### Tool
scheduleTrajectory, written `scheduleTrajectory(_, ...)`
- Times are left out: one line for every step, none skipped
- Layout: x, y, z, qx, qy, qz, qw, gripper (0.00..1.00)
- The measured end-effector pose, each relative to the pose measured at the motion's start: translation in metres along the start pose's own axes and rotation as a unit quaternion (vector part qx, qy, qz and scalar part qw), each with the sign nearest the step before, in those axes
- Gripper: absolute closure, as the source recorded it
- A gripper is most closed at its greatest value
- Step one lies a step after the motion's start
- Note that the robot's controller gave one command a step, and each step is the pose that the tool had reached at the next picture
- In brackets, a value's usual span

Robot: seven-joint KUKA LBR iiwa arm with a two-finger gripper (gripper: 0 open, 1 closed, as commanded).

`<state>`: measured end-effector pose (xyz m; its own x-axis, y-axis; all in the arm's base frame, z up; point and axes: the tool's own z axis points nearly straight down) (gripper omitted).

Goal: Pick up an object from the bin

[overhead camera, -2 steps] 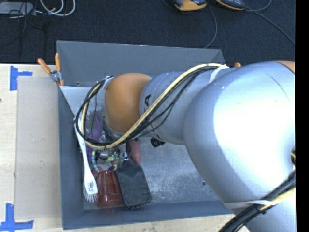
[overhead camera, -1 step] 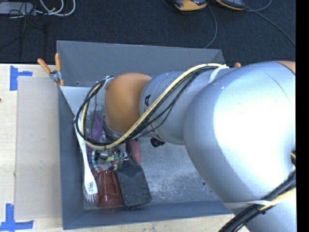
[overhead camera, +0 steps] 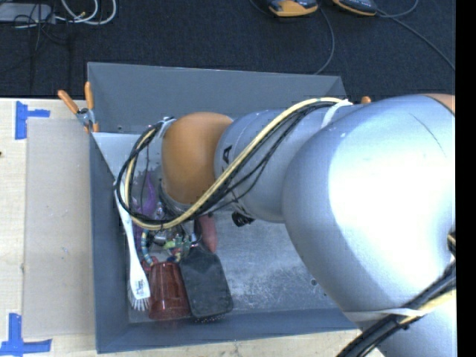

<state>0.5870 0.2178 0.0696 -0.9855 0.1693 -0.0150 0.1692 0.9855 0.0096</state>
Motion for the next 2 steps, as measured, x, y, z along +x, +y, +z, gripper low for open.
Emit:
scheduleTrajectory(0.0,0.0,0.0,0.0,0.0,0.0,1.0,1.0)
scheduleTrajectory(0.0,0.0,0.0,0.0,0.0,0.0,1.0,1.0)
